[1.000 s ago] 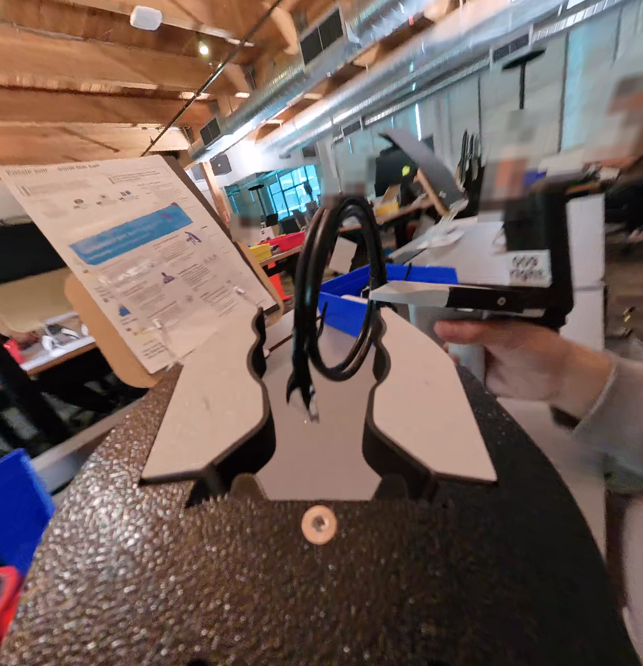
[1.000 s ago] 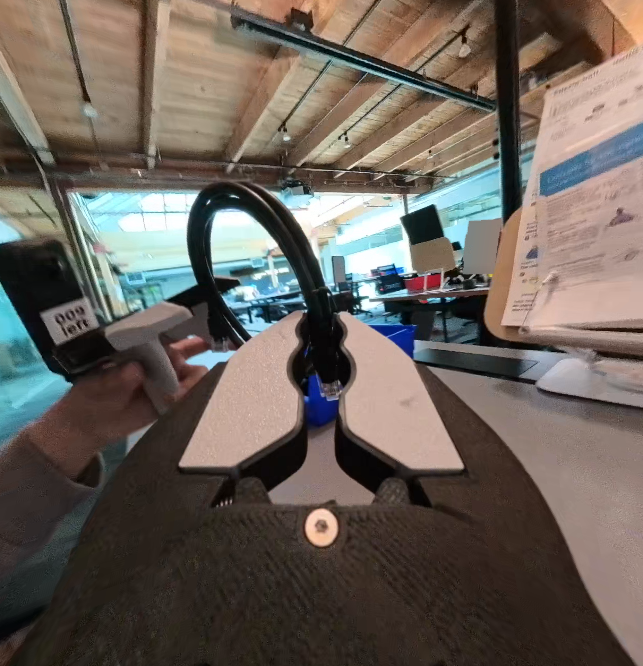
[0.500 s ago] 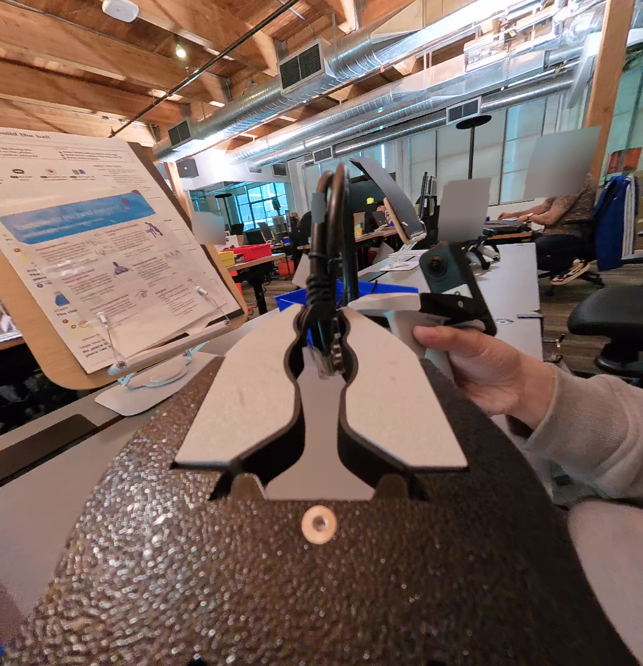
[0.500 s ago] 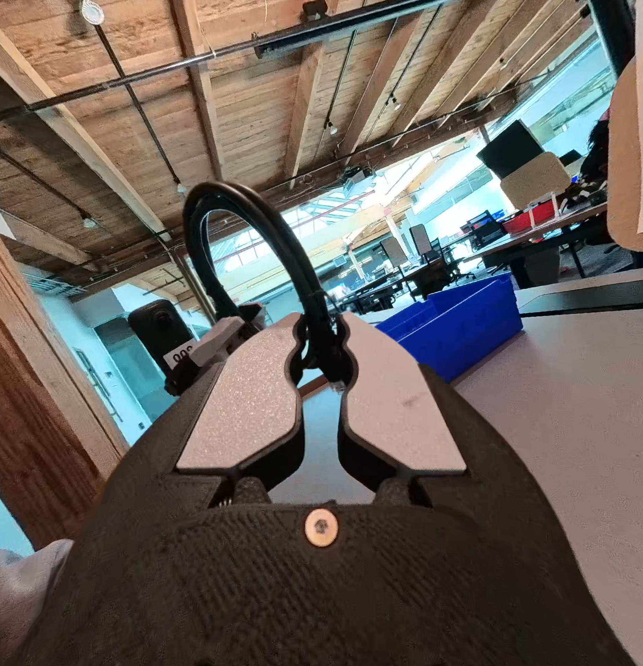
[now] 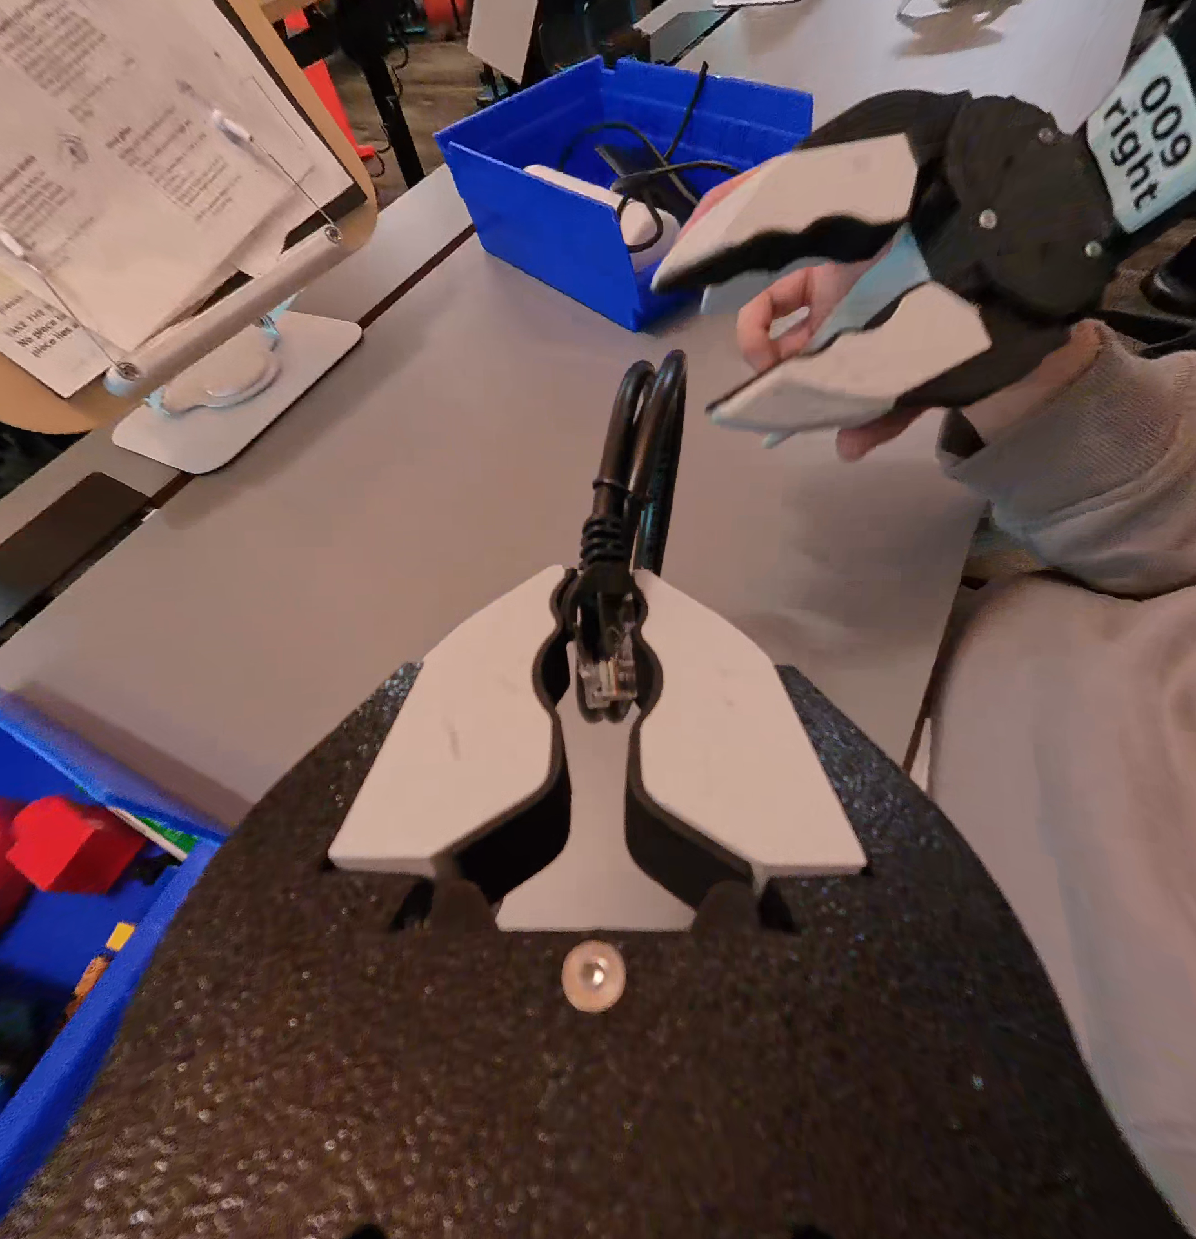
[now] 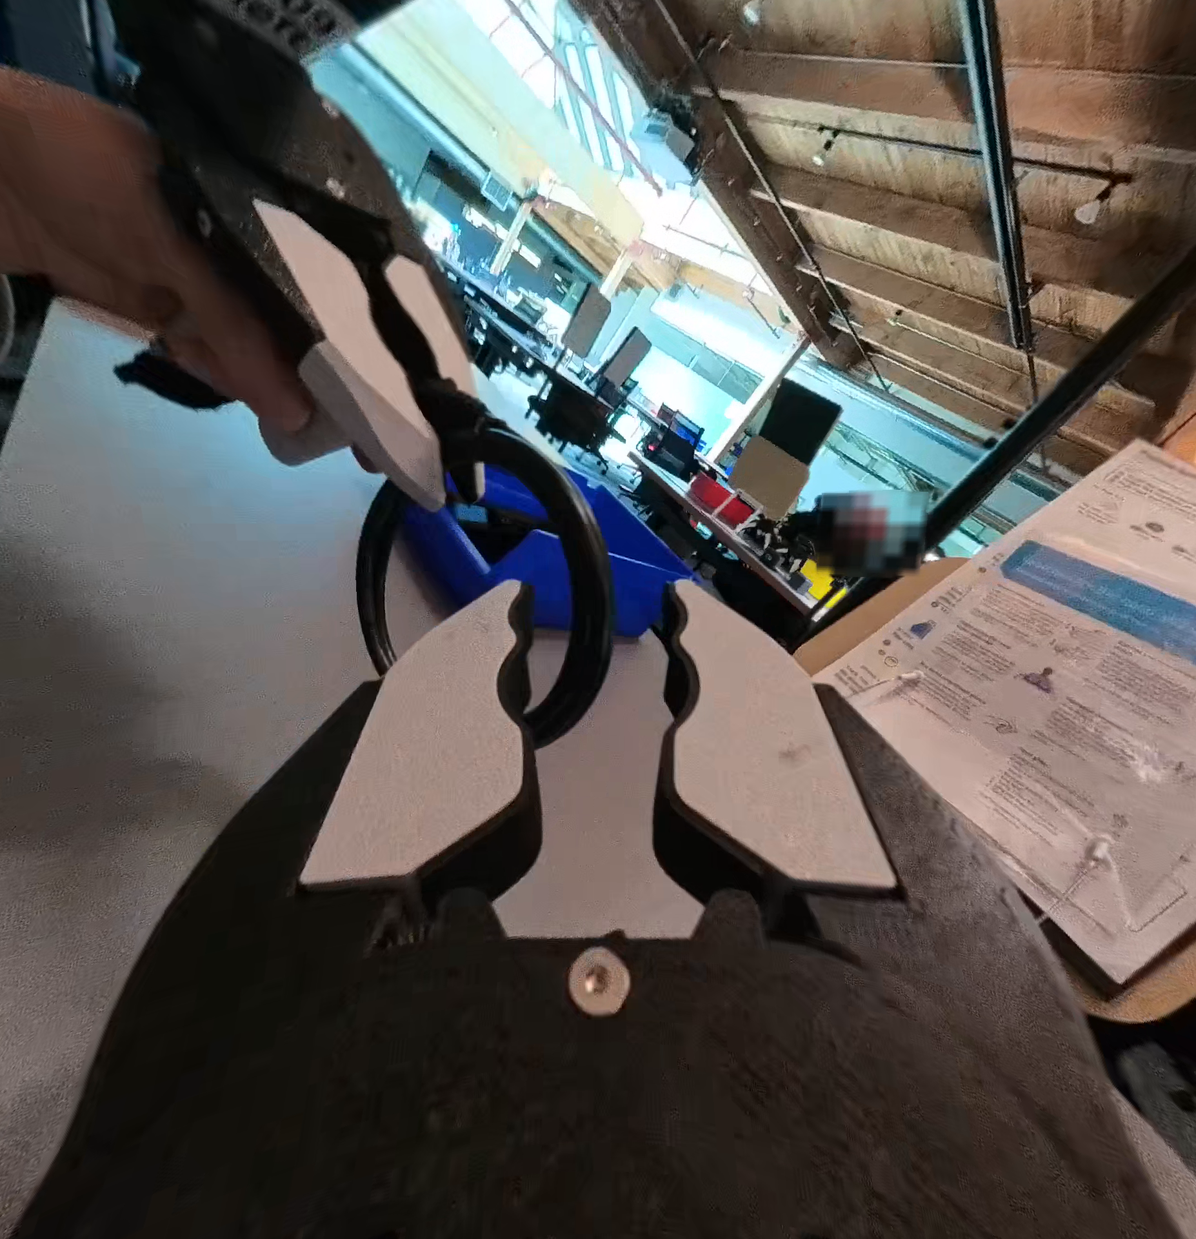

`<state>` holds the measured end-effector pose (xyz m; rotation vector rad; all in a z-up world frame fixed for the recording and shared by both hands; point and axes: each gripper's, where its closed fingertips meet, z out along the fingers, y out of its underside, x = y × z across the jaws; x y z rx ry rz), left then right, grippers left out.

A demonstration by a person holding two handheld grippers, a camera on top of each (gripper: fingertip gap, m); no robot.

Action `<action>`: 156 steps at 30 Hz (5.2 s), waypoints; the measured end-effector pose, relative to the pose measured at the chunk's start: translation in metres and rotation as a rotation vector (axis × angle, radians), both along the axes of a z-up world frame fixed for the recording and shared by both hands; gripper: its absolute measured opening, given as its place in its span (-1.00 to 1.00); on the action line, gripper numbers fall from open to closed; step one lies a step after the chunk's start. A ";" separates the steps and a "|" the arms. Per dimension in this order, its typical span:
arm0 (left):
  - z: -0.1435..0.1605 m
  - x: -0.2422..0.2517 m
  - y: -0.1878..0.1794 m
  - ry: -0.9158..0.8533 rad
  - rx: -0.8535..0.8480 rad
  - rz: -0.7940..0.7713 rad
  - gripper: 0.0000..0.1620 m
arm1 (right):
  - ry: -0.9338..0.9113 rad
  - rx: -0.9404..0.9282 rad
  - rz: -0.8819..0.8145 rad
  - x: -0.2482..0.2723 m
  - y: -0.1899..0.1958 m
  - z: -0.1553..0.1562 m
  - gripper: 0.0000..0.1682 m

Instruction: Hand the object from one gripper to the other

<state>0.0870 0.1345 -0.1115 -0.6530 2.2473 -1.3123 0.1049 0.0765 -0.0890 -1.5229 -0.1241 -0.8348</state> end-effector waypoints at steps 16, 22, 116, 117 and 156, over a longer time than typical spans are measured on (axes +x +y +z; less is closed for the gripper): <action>0.045 -0.008 -0.029 -0.270 -0.216 -0.082 -0.28 | 0.381 0.428 -0.107 0.038 -0.028 0.023 -0.89; 0.045 0.001 -0.050 -0.246 -0.416 -0.077 -0.21 | 0.725 0.892 0.041 0.061 -0.075 0.032 -0.89; 0.027 0.032 -0.009 -0.185 -0.394 0.077 -0.86 | 0.372 0.399 0.000 0.039 -0.029 0.010 -0.70; 0.028 0.033 -0.009 -0.209 -0.376 0.102 -0.86 | 0.378 0.388 -0.054 0.044 -0.029 0.006 -0.67; -0.007 -0.045 -0.077 0.402 -0.469 -0.478 -0.31 | 0.406 0.457 0.620 -0.034 -0.012 0.030 -0.69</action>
